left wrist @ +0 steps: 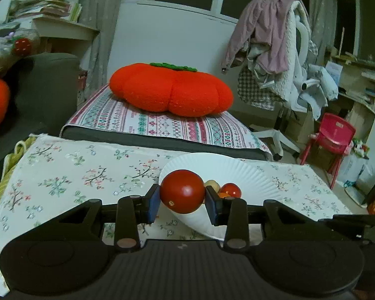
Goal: Organize fruits
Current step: 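Carry both tomatoes onto the white plate and open both grippers, then withdraw both grippers from the plate toward the remaining fruits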
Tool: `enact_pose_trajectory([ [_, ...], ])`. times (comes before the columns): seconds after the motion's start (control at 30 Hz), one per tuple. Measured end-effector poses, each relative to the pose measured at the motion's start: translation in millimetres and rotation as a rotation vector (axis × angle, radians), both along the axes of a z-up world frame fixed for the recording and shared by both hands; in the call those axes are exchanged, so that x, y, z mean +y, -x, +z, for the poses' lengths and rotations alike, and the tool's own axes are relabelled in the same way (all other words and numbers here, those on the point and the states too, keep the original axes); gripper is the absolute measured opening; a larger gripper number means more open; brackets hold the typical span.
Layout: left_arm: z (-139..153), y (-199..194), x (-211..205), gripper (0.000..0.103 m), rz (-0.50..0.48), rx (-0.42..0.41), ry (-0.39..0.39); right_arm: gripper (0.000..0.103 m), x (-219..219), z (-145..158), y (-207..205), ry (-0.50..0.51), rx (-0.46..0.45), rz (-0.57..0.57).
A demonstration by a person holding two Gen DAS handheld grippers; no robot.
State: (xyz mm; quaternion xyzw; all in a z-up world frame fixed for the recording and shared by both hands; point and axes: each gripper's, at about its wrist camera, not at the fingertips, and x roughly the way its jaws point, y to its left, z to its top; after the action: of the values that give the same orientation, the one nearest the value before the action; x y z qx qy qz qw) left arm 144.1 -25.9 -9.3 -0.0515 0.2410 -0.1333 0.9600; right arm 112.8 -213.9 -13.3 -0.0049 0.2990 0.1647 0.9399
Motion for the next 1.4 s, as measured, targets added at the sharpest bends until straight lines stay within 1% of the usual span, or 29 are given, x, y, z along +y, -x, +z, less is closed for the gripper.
enact_pose_trajectory([
  [0.17, -8, -12, -11, 0.018, -0.026, 0.014, -0.023, 0.032, -7, -7, -18, 0.023, 0.002, -0.030],
  [0.33, -16, -18, -25, 0.018, -0.067, 0.020, -0.062, 0.032, -17, -7, -31, 0.003, -0.006, -0.059],
  [0.53, -28, -29, -34, 0.018, -0.095, 0.053, -0.080, 0.032, -14, -14, -38, 0.028, -0.001, -0.048],
  [0.67, -32, -31, -34, 0.018, -0.097, 0.064, -0.093, 0.033, -9, -17, -43, 0.049, 0.000, -0.039],
  [0.83, -35, -32, -32, 0.019, -0.089, 0.086, -0.085, 0.033, -8, -20, -44, 0.064, 0.010, -0.036],
  [0.97, -32, -30, -32, 0.020, -0.086, 0.090, -0.083, 0.034, -8, -20, -42, 0.067, 0.010, -0.046],
  [1.17, -25, -29, -27, 0.022, -0.074, 0.082, -0.048, 0.035, -11, -14, -40, 0.041, -0.005, -0.060],
  [1.4, -20, -32, -17, 0.022, -0.038, 0.103, -0.007, 0.035, -17, -12, -43, 0.011, 0.004, -0.090],
])
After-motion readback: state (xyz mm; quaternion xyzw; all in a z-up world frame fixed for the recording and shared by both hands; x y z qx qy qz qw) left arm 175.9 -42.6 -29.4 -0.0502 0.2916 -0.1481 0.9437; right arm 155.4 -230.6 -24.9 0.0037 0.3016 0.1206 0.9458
